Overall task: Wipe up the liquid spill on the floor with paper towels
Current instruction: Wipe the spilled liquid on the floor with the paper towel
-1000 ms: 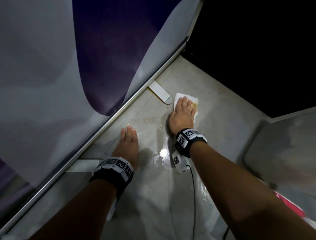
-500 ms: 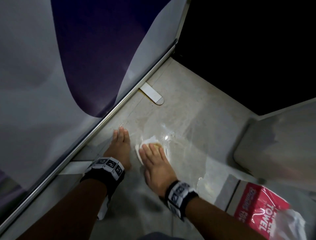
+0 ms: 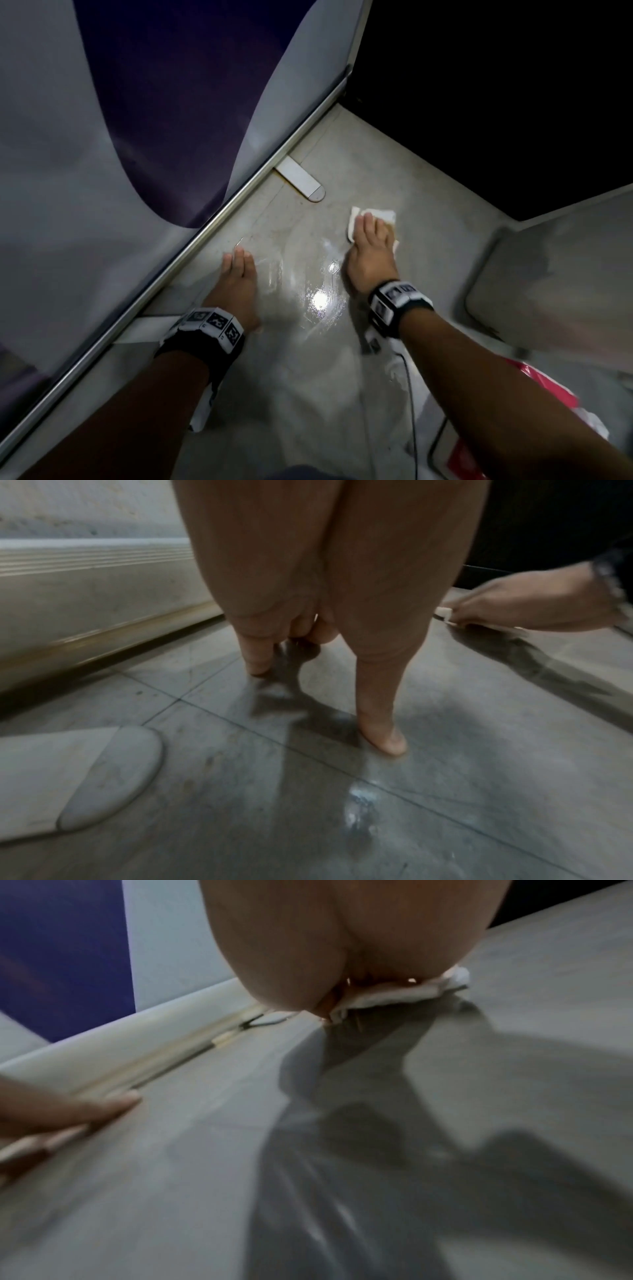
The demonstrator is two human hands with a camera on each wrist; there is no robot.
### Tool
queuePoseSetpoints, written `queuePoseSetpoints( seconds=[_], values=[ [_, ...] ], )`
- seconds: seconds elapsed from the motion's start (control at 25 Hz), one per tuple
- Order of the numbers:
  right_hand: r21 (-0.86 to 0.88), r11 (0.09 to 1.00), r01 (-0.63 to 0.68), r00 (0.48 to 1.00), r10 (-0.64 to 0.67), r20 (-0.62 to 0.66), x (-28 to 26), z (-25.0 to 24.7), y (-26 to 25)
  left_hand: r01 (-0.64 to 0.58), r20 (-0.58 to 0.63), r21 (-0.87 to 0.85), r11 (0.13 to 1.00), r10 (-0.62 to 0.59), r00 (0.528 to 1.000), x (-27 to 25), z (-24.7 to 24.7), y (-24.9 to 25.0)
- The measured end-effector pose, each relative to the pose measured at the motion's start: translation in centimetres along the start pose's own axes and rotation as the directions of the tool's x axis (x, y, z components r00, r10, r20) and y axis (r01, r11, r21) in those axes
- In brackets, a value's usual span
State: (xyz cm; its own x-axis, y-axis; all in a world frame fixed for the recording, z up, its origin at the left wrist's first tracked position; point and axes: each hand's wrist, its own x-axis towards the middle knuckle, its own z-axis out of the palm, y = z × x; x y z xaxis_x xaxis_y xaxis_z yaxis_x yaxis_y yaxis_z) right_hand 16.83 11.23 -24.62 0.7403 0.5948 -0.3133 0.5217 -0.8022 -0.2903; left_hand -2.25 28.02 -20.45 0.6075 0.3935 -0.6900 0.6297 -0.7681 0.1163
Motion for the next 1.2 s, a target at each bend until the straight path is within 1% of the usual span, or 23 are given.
queuePoseSetpoints(
  seconds=[0.04,0.08,0.12,0.16,0.2,0.28,0.36,0.4,0.44,0.48,0.56,0.6,0.64,0.68,0.72,0.76,0.8,0.84,0.92,1.0,1.04,1.12,1.2],
  values=[
    [0.024,0.997,-0.075,0.997,0.075,-0.011,1.3,0.2,-1.4,-0.004,-0.001,0.019,1.0,0.004,1.0,0.1,0.0,0.1],
    [0.029,0.996,-0.086,0.996,0.087,-0.026,1.4,0.8,-2.7,-0.011,0.005,0.043,0.999,0.011,1.0,0.1,0.0,0.3],
    [0.004,1.0,-0.019,0.999,0.019,-0.051,0.9,1.7,-4.1,-0.011,0.006,0.051,0.999,0.011,1.0,0.2,-0.1,0.1],
    [-0.027,0.995,0.094,0.994,-0.095,-0.051,-0.7,3.1,-5.3,-0.007,0.008,0.052,0.999,0.006,1.0,0.2,-0.1,0.0],
    [-0.048,0.979,0.196,0.98,-0.198,-0.029,-3.1,4.1,-6.4,-0.007,0.007,0.051,0.999,0.007,1.0,0.2,-0.1,0.2],
    [-0.026,0.936,0.351,0.935,-0.35,0.052,-8.8,5.9,-7.1,-0.009,-0.011,0.033,0.999,0.01,1.0,0.0,0.1,0.1],
    [-0.04,0.884,0.466,0.881,-0.459,0.113,-14.8,6.7,-4.9,-0.022,-0.033,-0.03,0.999,0.021,0.999,-0.1,0.1,-0.1],
    [-0.066,0.87,0.488,0.867,-0.475,0.152,-17.8,6.6,-3.2,-0.03,-0.019,-0.084,0.996,0.028,0.999,-0.1,-0.1,-0.2],
    [-0.087,0.877,0.472,0.873,-0.452,0.181,-20.1,6.3,-1.1,-0.032,0.001,-0.131,0.991,0.032,0.999,-0.1,-0.3,-0.4],
    [-0.086,0.908,0.41,0.904,-0.392,0.171,-21.1,5.7,1.1,-0.034,0.015,-0.165,0.986,0.037,0.999,-0.2,-0.5,-0.4],
    [-0.071,0.982,0.175,0.982,-0.169,0.086,-19.3,4.3,4.4,-0.045,0.0,-0.179,0.983,0.045,0.999,0.2,-0.3,-0.6],
    [-0.056,0.998,0.041,0.999,-0.039,0.035,-16.7,3.5,5.4,-0.051,-0.008,-0.156,0.986,0.05,0.999,0.5,0.0,-0.8],
    [-0.034,0.997,-0.071,0.997,0.071,-0.022,-13.1,2.5,6.0,-0.06,-0.012,-0.123,0.991,0.059,0.998,0.8,0.2,-0.9],
    [-0.008,0.988,-0.151,0.987,0.15,-0.061,-9.0,1.1,6.0,-0.063,-0.02,-0.098,0.993,0.061,0.998,1.0,0.3,-1.0],
    [0.009,0.977,-0.213,0.975,0.213,-0.062,-5.2,0.0,5.1,-0.06,-0.028,-0.087,0.994,0.058,0.998,0.9,0.3,-1.0],
    [0.009,0.967,-0.255,0.967,0.255,-0.03,-1.9,-0.5,3.8,-0.062,-0.045,-0.088,0.994,0.058,0.997,0.7,0.1,-0.9],
    [-0.008,0.968,-0.25,0.968,0.25,-0.011,0.4,-0.4,2.0,-0.068,-0.056,-0.089,0.994,0.063,0.996,0.6,-0.1,-0.7],
    [-0.025,0.978,-0.205,0.979,0.205,-0.002,1.8,0.3,-0.5,-0.067,-0.051,-0.071,0.995,0.064,0.997,0.4,-0.3,-0.7],
    [-0.06,0.998,-0.018,0.999,0.02,0.033,2.2,1.9,-6.6,-0.064,-0.025,-0.07,0.996,0.062,0.998,0.0,-0.5,-0.5],
    [-0.066,0.977,0.203,0.975,-0.196,0.104,1.3,4.0,-12.0,-0.074,-0.009,-0.139,0.987,0.074,0.997,0.0,-0.5,-0.7],
    [-0.052,0.964,0.26,0.957,-0.25,0.147,0.7,4.7,-13.9,-0.088,-0.015,-0.19,0.978,0.087,0.996,0.0,-0.6,-1.2],
    [-0.04,0.954,0.296,0.94,-0.283,0.192,0.1,5.2,-14.9,-0.121,-0.086,-0.311,0.943,0.099,0.991,0.1,-0.5,-2.2],
    [-0.051,0.926,0.373,0.918,-0.361,0.165,-1.5,5.8,-13.9,-0.143,-0.253,-0.446,0.883,0.029,0.967,-0.3,-0.1,-3.7]
  ],
)
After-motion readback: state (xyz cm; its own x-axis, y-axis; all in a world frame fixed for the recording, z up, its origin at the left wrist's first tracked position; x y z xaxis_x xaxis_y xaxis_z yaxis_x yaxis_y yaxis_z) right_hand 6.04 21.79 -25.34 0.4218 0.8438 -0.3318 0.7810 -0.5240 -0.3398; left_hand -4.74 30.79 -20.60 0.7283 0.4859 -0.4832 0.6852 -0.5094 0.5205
